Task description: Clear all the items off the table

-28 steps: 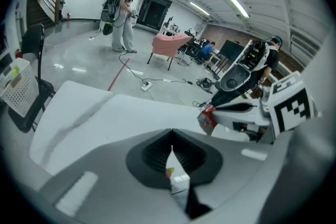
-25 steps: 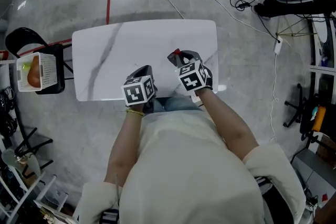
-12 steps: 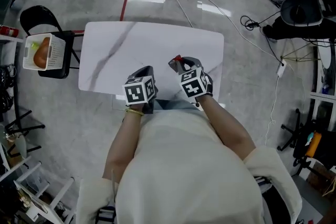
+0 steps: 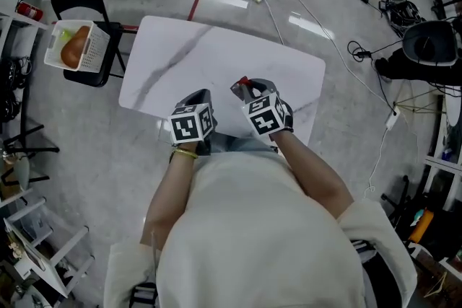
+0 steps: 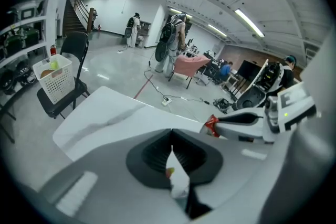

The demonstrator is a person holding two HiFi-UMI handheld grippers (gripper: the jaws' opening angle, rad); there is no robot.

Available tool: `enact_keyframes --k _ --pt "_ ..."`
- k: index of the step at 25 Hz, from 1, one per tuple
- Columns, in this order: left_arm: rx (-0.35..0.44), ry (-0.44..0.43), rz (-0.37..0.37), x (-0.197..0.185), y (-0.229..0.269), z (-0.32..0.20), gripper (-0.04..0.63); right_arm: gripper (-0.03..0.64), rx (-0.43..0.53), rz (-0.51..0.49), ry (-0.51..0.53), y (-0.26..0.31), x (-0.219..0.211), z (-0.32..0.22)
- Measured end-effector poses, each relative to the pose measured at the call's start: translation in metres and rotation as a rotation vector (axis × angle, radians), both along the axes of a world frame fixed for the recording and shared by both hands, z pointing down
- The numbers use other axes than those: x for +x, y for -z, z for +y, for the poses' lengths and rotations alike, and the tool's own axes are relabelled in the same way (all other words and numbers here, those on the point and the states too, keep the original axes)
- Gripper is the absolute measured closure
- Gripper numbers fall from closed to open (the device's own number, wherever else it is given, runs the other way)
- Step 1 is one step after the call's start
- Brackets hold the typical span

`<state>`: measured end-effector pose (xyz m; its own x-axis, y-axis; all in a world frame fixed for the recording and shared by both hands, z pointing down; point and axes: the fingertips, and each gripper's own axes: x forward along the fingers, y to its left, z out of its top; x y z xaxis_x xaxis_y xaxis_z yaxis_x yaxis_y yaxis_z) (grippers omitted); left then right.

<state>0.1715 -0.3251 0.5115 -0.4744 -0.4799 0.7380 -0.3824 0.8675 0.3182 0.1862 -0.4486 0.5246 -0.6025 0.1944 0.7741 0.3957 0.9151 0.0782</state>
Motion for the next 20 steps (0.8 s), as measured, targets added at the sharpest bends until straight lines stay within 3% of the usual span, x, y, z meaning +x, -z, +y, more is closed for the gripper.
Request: enact_keyframes --k 12,20 --pt "-0.004 0.001 -0.007 -0.030 0.009 0.101 0.586 0.577 0.000 -0.021 0.029 0.016 -0.042 0.103" --pt "0.007 0.061 -0.021 -0.048 0.015 0.177 0.586 0.577 0.005 -0.036 0.082 0.023 -0.065 0.176"
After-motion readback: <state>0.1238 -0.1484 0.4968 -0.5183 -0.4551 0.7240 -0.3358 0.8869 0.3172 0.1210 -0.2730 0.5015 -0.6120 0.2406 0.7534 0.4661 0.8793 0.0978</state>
